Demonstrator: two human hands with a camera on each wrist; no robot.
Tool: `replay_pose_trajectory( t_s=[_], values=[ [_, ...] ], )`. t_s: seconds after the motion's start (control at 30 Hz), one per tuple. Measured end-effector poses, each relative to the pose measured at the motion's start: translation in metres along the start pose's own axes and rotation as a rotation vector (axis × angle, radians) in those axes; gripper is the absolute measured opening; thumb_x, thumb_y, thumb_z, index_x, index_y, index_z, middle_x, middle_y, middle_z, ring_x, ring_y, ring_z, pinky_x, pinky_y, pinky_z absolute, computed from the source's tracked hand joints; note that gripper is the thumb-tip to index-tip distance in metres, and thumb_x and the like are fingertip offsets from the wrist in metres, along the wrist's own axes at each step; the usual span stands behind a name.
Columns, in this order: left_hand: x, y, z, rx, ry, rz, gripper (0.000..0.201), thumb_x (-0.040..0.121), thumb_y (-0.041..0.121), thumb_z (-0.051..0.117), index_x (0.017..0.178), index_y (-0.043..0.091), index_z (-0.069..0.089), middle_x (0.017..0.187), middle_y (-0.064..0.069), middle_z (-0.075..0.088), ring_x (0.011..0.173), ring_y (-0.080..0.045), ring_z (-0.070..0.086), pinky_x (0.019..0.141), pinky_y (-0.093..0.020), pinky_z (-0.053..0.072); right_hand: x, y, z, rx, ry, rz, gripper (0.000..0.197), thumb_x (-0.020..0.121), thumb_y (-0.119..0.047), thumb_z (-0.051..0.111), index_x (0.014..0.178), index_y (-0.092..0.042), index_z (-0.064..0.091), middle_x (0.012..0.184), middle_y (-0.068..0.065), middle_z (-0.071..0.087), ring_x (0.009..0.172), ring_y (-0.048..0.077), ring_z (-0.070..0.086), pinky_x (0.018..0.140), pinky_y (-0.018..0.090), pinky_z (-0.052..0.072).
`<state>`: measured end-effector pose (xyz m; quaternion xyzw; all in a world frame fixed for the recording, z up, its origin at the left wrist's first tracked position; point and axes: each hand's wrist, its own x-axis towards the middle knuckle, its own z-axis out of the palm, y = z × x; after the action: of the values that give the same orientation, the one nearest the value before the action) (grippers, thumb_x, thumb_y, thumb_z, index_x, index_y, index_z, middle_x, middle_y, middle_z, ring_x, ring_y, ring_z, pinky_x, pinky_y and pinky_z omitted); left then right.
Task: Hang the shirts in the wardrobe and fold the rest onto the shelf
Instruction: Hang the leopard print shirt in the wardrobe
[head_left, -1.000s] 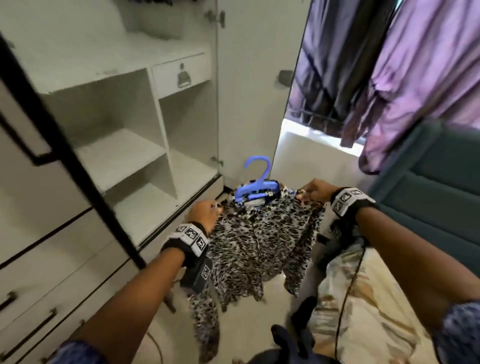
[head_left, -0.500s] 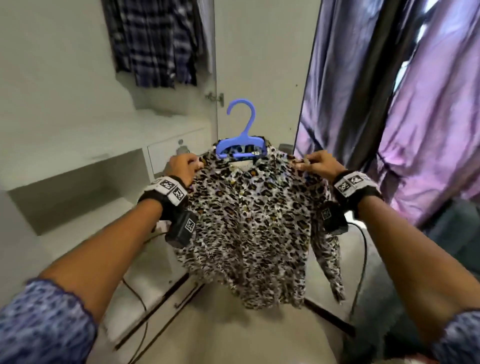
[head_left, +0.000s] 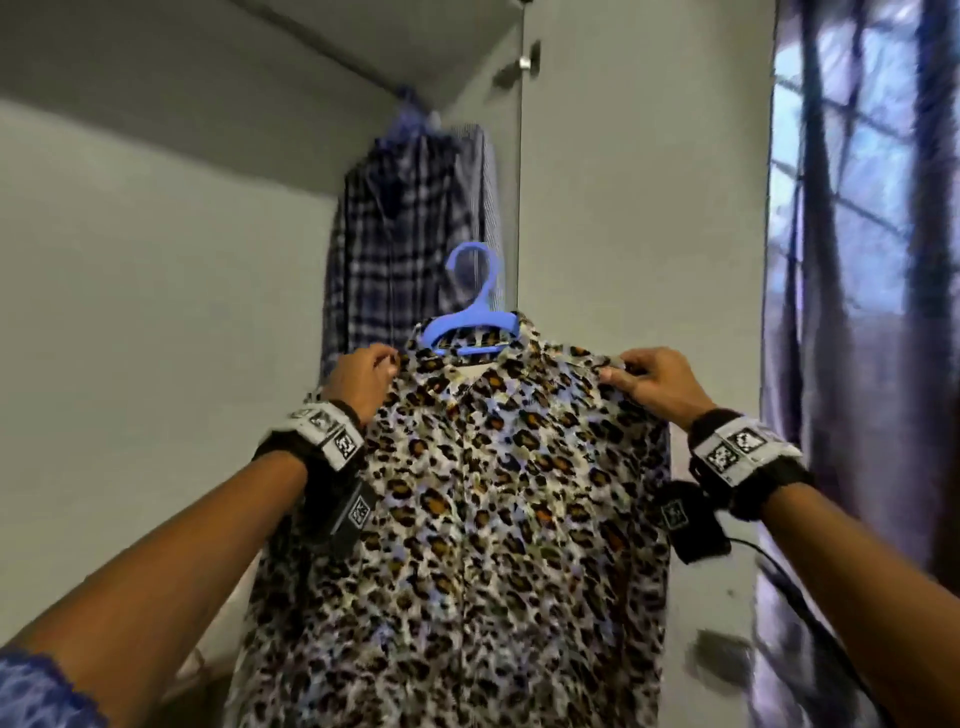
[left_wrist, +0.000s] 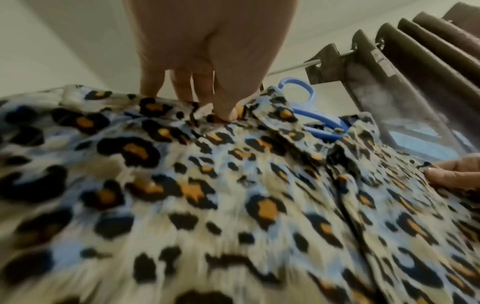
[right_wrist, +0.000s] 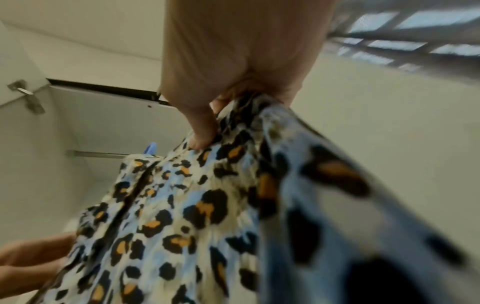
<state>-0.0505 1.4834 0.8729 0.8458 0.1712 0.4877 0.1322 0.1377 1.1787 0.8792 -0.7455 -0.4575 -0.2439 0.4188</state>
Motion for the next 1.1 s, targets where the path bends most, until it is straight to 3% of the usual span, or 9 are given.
replay_pose_trajectory(
  t_s=[0.1,0.17,0.23,0.43,0.57,0.67,0.73,0.9,1.1],
  values=[
    [0.051,-0.023,0.011,0.196,0.033,0.001,0.065,0.088,0.024,0.063,0.144,0.010,0.033,0.144,-0.016,0.038,0.132,-0.035,0.035,0.109,-0.044,0.027,0.074,-0.015,0.006,-0.055,0.059,-0.111,0.037,0.087,-0.031,0.066,0.072,0.003,0.063,0.063,0.012,0.058,0.061,0.021,0.051,0.057,0.029,0.030],
    [0.075,-0.034,0.017,0.269,0.022,-0.001,0.083,0.088,0.033,0.062,0.150,0.012,0.012,0.155,-0.016,0.015,0.142,-0.035,0.013,0.115,-0.046,0.013,0.120,-0.023,0.006,-0.095,0.110,-0.177,0.033,0.086,-0.032,0.066,0.076,-0.001,0.067,0.071,0.015,0.066,0.069,0.026,0.059,0.059,0.029,0.035],
    [0.094,-0.044,0.019,0.304,0.034,-0.024,0.091,0.087,0.038,0.062,0.150,0.015,0.001,0.156,-0.015,0.007,0.143,-0.035,0.008,0.116,-0.046,0.009,0.163,-0.033,0.009,-0.151,0.135,-0.254,0.035,0.087,-0.033,0.065,0.079,0.001,0.067,0.077,0.018,0.067,0.075,0.031,0.061,0.061,0.031,0.036],
    [0.164,-0.074,-0.001,0.310,0.062,-0.087,0.099,0.072,0.072,0.051,0.147,0.017,0.019,0.150,-0.014,0.031,0.136,-0.035,0.031,0.111,-0.049,0.026,0.283,-0.067,0.012,-0.273,0.293,-0.326,0.037,0.090,-0.034,0.060,0.094,0.003,0.066,0.094,0.020,0.066,0.092,0.034,0.060,0.067,0.030,0.036],
    [0.189,-0.084,-0.003,0.374,0.033,-0.081,0.091,0.077,0.065,0.048,0.146,0.012,0.021,0.146,-0.012,0.038,0.132,-0.028,0.038,0.107,-0.032,0.028,0.348,-0.089,0.034,-0.300,0.357,-0.324,0.027,0.091,-0.023,0.057,0.073,-0.003,0.053,0.088,0.023,0.062,0.087,0.035,0.061,0.063,0.029,0.034],
    [0.216,-0.106,0.006,0.445,-0.013,-0.119,0.089,0.080,0.064,0.050,0.146,0.013,0.018,0.145,-0.010,0.039,0.131,-0.026,0.041,0.105,-0.030,0.032,0.389,-0.102,0.046,-0.304,0.449,-0.290,0.034,0.092,-0.018,0.053,0.064,-0.004,0.039,0.089,0.027,0.060,0.088,0.036,0.061,0.063,0.032,0.037],
    [0.235,-0.119,0.012,0.451,-0.041,-0.128,0.078,0.088,0.049,0.055,0.146,0.014,0.017,0.146,-0.009,0.038,0.132,-0.025,0.040,0.105,-0.030,0.032,0.415,-0.108,0.053,-0.302,0.480,-0.275,0.025,0.094,-0.018,0.050,0.075,-0.001,0.048,0.099,0.027,0.062,0.093,0.038,0.060,0.066,0.034,0.040],
    [0.287,-0.168,0.025,0.431,-0.010,-0.089,0.078,0.089,0.044,0.056,0.147,0.014,0.015,0.151,-0.007,0.031,0.137,-0.022,0.033,0.109,-0.026,0.028,0.477,-0.124,0.088,-0.368,0.514,-0.226,0.025,0.095,-0.013,0.048,0.105,0.007,0.060,0.111,0.025,0.062,0.103,0.038,0.059,0.076,0.036,0.045],
    [0.337,-0.239,0.025,0.393,-0.067,-0.140,0.091,0.077,0.065,0.049,0.147,0.018,0.012,0.148,-0.004,0.033,0.134,-0.027,0.035,0.108,-0.031,0.030,0.547,-0.155,0.137,-0.453,0.473,-0.177,0.024,0.095,-0.008,0.046,0.112,0.004,0.058,0.116,0.022,0.061,0.108,0.036,0.058,0.080,0.037,0.046]
  ],
)
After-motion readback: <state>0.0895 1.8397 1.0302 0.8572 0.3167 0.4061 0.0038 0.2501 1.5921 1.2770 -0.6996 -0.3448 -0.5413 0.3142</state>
